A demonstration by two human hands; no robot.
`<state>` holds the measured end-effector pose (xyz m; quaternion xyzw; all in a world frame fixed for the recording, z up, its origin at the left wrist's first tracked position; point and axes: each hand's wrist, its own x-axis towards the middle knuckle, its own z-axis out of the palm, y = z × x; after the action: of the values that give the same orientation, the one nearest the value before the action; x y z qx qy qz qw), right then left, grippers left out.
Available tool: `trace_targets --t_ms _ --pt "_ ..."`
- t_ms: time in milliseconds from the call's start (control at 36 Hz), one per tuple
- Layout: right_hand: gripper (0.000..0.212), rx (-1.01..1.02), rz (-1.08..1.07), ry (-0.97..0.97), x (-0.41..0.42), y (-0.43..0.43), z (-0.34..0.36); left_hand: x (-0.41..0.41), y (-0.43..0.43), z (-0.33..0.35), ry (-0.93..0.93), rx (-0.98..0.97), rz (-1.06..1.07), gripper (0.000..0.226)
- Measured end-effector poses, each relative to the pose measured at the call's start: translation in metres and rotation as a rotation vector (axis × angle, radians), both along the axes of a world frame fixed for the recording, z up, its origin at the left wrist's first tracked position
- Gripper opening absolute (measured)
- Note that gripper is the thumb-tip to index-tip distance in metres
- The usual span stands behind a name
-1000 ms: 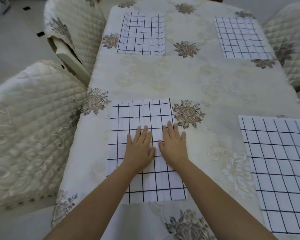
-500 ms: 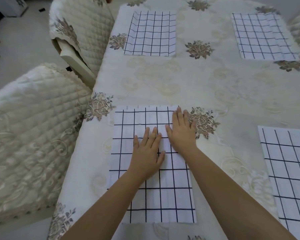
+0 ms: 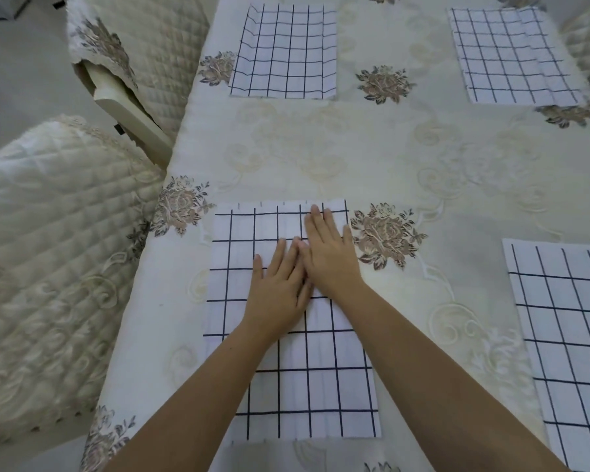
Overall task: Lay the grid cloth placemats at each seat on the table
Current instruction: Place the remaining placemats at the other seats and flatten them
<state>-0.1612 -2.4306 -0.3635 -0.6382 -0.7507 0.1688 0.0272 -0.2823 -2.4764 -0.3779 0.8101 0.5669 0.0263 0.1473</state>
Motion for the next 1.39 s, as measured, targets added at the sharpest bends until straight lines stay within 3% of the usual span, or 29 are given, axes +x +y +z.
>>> trace_targets --t_ms 139,278,444,528,583,694,889,1056,1222,1333,1389 --pt "0.074 0.005 0.001 -0.077 0.028 0.002 -0.008 -0.012 0.001 -0.002 0.037 0.0 0.049 0.062" --pt "0.058 -0.007 -0.086 -0.07 0.046 0.003 -0.01 -0.036 0.009 0.0 0.042 0.008 0.161 0.065" --pt "0.054 -0.018 -0.152 -0.045 0.043 0.008 -0.002 -0.051 0.025 0.004 0.057 -0.003 0.179 0.066" --pt "0.057 0.075 -0.216 -0.055 0.025 0.01 0.005 -0.042 0.036 0.006 0.07 0.015 0.146 0.056" --pt "0.056 0.126 -0.17 -0.076 0.007 0.011 0.004 -0.032 0.044 0.007 0.055 0.05 0.1 0.051" --pt "0.051 0.087 -0.03 -0.05 -0.026 0.007 -0.001 -0.016 0.055 0.005 -0.01 -0.015 0.06 0.069" --pt "0.056 0.056 -0.005 -0.041 -0.003 0.008 -0.01 -0.046 0.058 0.0 0.056 0.044 0.148 0.074" --pt "0.057 0.035 -0.19 -0.095 0.033 0.01 -0.012 -0.078 0.057 0.002 0.078 -0.009 0.28 0.052" --pt "0.054 0.042 -0.288 -0.086 0.05 -0.006 -0.008 -0.097 0.042 0.007 0.088 -0.041 0.367 0.05" --pt "0.047 0.105 -0.469 0.178 0.041 -0.008 0.005 -0.082 0.03 0.016 0.028 0.003 0.566 0.054" --pt "0.044 0.145 -0.524 0.22 0.026 -0.013 0.014 -0.063 0.023 0.024 -0.009 0.049 0.522 0.058"
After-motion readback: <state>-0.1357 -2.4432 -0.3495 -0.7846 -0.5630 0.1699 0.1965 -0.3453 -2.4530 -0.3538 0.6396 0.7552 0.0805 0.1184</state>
